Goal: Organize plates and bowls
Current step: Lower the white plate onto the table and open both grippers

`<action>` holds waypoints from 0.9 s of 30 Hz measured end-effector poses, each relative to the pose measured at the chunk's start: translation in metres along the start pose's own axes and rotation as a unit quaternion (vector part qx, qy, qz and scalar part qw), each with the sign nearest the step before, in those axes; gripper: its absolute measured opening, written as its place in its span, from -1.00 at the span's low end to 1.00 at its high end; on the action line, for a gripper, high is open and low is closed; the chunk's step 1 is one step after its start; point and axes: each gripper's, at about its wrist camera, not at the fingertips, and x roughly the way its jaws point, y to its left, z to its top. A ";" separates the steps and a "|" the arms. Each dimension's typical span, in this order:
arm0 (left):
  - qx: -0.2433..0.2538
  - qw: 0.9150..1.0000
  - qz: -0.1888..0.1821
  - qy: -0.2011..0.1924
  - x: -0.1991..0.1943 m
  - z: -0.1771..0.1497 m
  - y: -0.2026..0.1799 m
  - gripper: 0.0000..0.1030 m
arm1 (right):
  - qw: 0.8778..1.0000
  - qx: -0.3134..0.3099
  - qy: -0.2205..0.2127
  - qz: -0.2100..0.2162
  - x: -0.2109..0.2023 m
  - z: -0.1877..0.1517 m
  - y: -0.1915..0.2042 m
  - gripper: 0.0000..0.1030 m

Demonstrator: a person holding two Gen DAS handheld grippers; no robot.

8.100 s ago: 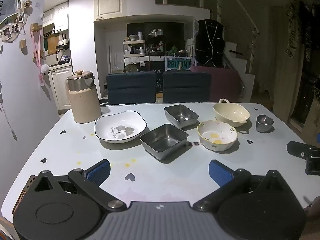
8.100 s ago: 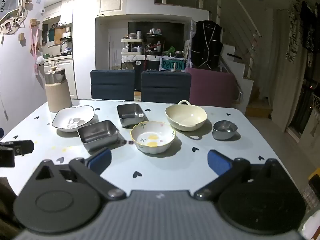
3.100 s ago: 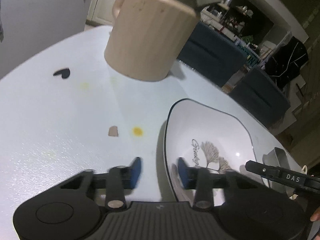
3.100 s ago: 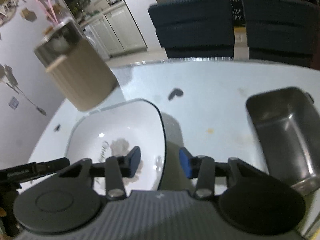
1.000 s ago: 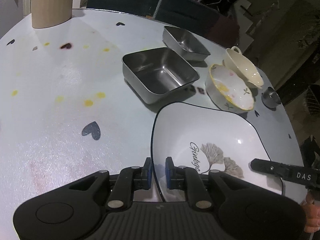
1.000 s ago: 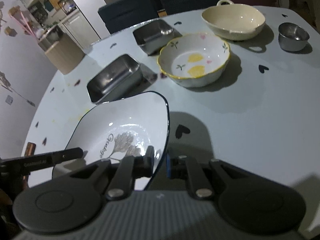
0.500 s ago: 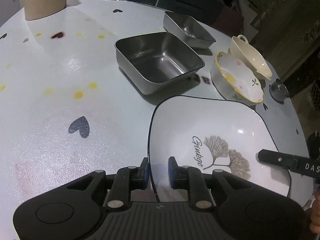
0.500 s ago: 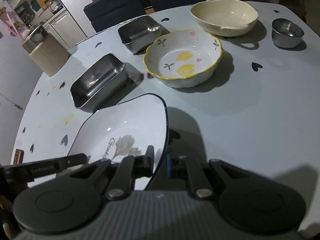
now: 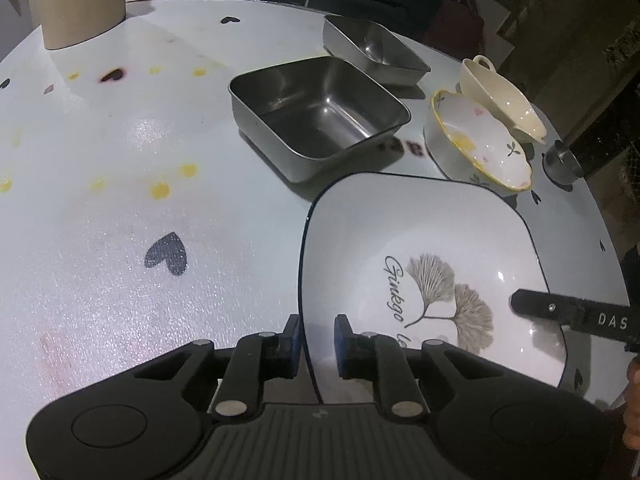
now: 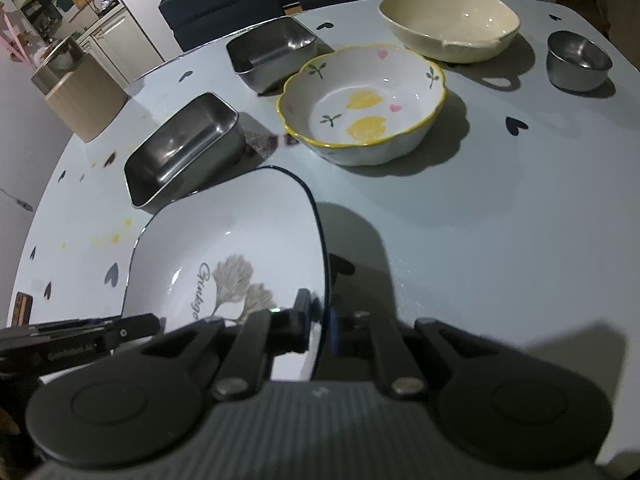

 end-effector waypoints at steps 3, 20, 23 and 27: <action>0.002 1.000 0.001 0.001 -0.001 0.000 -0.002 -0.67 | 1.000 0.003 0.006 -0.001 0.002 -0.001 -0.001 -0.76; 0.014 1.000 0.003 -0.004 -0.004 0.001 -0.006 -0.74 | 1.000 -0.005 0.021 -0.020 0.019 -0.001 0.000 -0.63; 0.019 1.000 0.006 -0.009 -0.006 0.001 -0.007 -0.74 | 1.000 0.001 0.020 -0.016 0.018 -0.001 -0.002 -0.63; 0.019 1.000 0.008 -0.012 -0.006 0.002 -0.007 -0.75 | 1.000 0.002 0.017 -0.013 0.017 -0.003 -0.003 -0.63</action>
